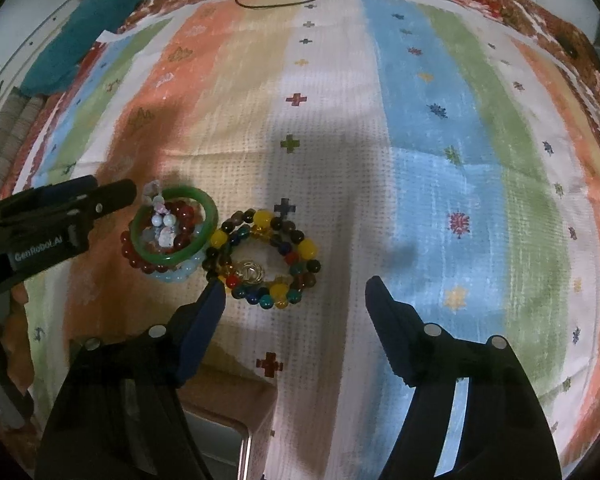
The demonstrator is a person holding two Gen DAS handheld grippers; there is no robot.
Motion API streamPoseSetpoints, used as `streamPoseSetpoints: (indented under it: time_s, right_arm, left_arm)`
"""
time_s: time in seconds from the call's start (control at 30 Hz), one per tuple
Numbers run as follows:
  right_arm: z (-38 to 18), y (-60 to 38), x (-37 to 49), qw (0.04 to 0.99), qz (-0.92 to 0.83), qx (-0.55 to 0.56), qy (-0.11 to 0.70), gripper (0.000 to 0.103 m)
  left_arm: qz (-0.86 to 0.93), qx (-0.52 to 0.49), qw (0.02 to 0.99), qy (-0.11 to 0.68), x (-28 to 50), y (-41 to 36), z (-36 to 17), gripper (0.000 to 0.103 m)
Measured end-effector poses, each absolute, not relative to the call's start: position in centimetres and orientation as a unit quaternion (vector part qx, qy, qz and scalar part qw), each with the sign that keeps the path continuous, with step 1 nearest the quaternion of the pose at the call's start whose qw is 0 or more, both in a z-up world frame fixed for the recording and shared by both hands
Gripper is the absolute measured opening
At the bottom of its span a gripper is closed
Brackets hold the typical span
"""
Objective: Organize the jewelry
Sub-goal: 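Grasp the white bead strand with the left tool while the right grasps the multicolour bracelet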
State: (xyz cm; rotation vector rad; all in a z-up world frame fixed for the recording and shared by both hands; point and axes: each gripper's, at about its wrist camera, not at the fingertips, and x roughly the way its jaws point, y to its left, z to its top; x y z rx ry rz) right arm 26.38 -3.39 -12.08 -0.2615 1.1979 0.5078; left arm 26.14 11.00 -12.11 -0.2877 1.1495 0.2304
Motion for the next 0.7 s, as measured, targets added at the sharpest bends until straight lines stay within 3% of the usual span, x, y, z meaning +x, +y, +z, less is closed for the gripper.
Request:
streamPoseSetpoints:
  time_s: [0.2, 0.27, 0.53, 0.63, 0.7]
  right_arm:
    - [-13.4, -2.9, 26.9, 0.778, 0.23, -0.131, 0.57, 0.064]
    - [-13.7, -2.9, 27.1, 0.777, 0.228, -0.132, 0.572, 0.056]
    - [-14.9, -2.4, 27.6, 0.763, 0.23, -0.132, 0.59, 0.038]
    - [-15.1, -2.1, 27.7, 0.763, 0.23, -0.135, 0.589, 0.024]
    - [-15.2, -2.0, 27.8, 0.761, 0.231, -0.135, 0.592, 0.023]
  left_arm:
    - [0.104, -0.134, 0.818, 0.55, 27.1, 11.0, -13.1, 0.057]
    - [0.104, -0.136, 0.816, 0.552, 27.4, 11.0, -13.6, 0.054]
    - [0.09, -0.144, 0.807, 0.566, 28.0, 10.9, -15.1, 0.034]
    - [0.078, -0.165, 0.805, 0.565, 28.1, 11.1, -15.5, 0.028]
    - [0.083, -0.153, 0.804, 0.568, 28.2, 10.9, -15.7, 0.021]
